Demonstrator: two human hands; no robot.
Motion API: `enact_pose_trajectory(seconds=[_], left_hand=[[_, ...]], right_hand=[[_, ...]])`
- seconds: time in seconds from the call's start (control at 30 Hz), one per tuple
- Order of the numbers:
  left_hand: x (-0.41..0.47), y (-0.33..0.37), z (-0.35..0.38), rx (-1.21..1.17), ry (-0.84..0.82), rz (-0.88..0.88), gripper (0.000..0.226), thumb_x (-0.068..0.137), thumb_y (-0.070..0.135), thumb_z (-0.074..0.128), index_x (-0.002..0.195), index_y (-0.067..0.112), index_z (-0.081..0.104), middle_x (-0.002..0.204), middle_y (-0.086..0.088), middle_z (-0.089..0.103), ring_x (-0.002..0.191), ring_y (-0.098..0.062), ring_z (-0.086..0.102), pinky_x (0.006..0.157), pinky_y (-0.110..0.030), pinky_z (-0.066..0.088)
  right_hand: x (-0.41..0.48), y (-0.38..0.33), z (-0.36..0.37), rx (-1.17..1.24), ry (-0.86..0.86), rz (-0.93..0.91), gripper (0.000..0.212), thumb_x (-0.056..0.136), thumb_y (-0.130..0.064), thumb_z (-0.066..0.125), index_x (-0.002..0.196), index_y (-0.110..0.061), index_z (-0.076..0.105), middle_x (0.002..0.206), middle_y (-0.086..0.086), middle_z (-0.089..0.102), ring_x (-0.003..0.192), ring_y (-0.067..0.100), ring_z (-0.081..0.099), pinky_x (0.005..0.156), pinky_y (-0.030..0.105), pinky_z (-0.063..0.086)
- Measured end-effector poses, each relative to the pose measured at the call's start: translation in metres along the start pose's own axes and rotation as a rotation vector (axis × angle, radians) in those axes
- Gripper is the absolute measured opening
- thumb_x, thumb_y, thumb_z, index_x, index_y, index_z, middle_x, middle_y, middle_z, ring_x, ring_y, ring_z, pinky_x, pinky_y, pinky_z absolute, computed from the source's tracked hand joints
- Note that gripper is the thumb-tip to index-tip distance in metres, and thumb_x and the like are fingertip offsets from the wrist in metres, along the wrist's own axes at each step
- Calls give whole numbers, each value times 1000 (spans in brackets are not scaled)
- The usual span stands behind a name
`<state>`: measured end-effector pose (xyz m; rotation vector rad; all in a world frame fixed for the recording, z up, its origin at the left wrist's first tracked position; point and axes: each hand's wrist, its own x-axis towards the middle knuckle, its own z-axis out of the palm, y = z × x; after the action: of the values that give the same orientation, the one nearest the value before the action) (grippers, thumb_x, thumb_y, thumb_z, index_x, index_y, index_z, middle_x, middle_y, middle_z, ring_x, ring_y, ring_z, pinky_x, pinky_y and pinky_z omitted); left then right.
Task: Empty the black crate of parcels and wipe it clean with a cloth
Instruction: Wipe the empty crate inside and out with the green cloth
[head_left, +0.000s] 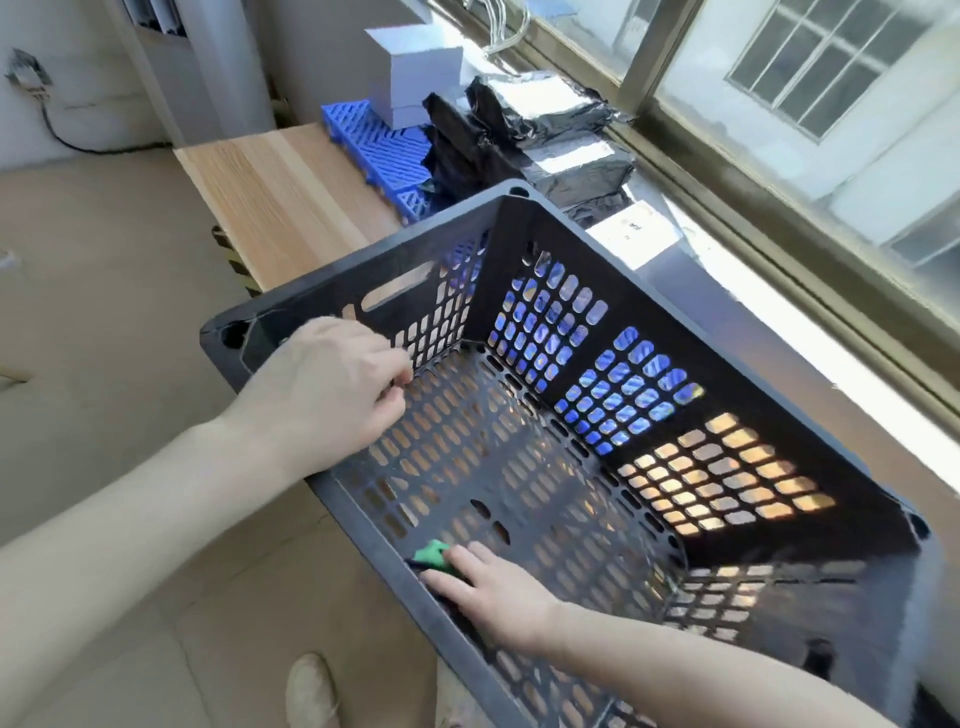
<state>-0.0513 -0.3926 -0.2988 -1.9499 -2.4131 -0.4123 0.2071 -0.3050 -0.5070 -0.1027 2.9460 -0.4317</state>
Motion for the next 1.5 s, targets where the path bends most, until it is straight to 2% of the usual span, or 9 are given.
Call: enact_pose_trajectory(seconds=[0.13, 0.37, 0.5, 0.7, 0.83, 1.03, 1.1, 1.27, 1.5], left_hand=[[0, -1, 1, -54, -11, 63, 26, 84, 28, 48, 90, 19, 72, 78, 6, 69, 74, -19, 67, 66, -32, 48], [35, -15, -6, -238, -318, 334, 34, 96, 40, 45, 128, 32, 54, 114, 14, 58, 105, -6, 54, 87, -24, 44], [93, -6, 1, -219, -254, 450, 42, 87, 42, 41, 121, 28, 61, 110, 12, 62, 103, -11, 59, 84, -26, 45], [162, 28, 7, -233, -214, 651, 31, 87, 27, 50, 113, 21, 66, 102, 7, 65, 96, -16, 62, 80, -36, 54], [192, 46, 12, -305, -58, 807, 24, 86, 15, 57, 107, 13, 69, 109, 1, 67, 99, -19, 62, 84, -36, 51], [230, 67, 24, -290, -52, 1010, 38, 84, 18, 60, 122, 13, 63, 128, -5, 60, 116, -25, 56, 92, -43, 49], [241, 69, 28, -275, -109, 1064, 44, 86, 24, 59, 129, 18, 58, 133, -2, 56, 120, -23, 53, 91, -46, 50], [264, 66, 46, -266, -202, 1247, 55, 87, 24, 63, 140, 23, 48, 139, 3, 51, 123, -22, 50, 92, -44, 51], [277, 48, 67, -221, -193, 1400, 64, 74, 26, 65, 137, 19, 53, 150, -8, 42, 129, -31, 47, 102, -45, 42]], right_hand=[[-11, -2, 3, -95, 26, -53, 41, 94, -13, 49, 134, -19, 45, 104, 8, 53, 79, 24, 40, 59, 34, 45], [-7, 31, -20, -248, 153, 126, 21, 94, -19, 48, 114, -24, 51, 99, 4, 58, 79, 22, 50, 59, 30, 49], [-2, 70, -35, -237, 237, 339, 29, 85, -17, 42, 113, -19, 51, 95, 5, 58, 77, 22, 49, 54, 28, 49], [-3, 100, -49, -114, 309, 852, 63, 55, -5, 76, 114, -17, 56, 100, 10, 60, 78, 29, 56, 52, 32, 50], [15, 78, -31, 6, 416, 907, 57, 61, -8, 70, 116, -19, 57, 106, 9, 60, 77, 29, 56, 58, 32, 52], [38, 26, -18, 176, 150, 652, 65, 81, -31, 63, 138, -17, 35, 118, 8, 59, 91, 28, 57, 78, 31, 53], [47, 20, -27, 250, 122, 747, 65, 85, -32, 63, 139, -13, 33, 129, 12, 54, 104, 32, 53, 91, 37, 49], [55, 17, -51, 225, 85, 1034, 45, 78, -47, 62, 113, -22, 47, 117, 15, 50, 101, 34, 52, 78, 40, 52], [106, 3, -75, 470, -115, 1278, 54, 88, -24, 60, 133, -16, 32, 137, 23, 28, 115, 39, 42, 79, 46, 46]])
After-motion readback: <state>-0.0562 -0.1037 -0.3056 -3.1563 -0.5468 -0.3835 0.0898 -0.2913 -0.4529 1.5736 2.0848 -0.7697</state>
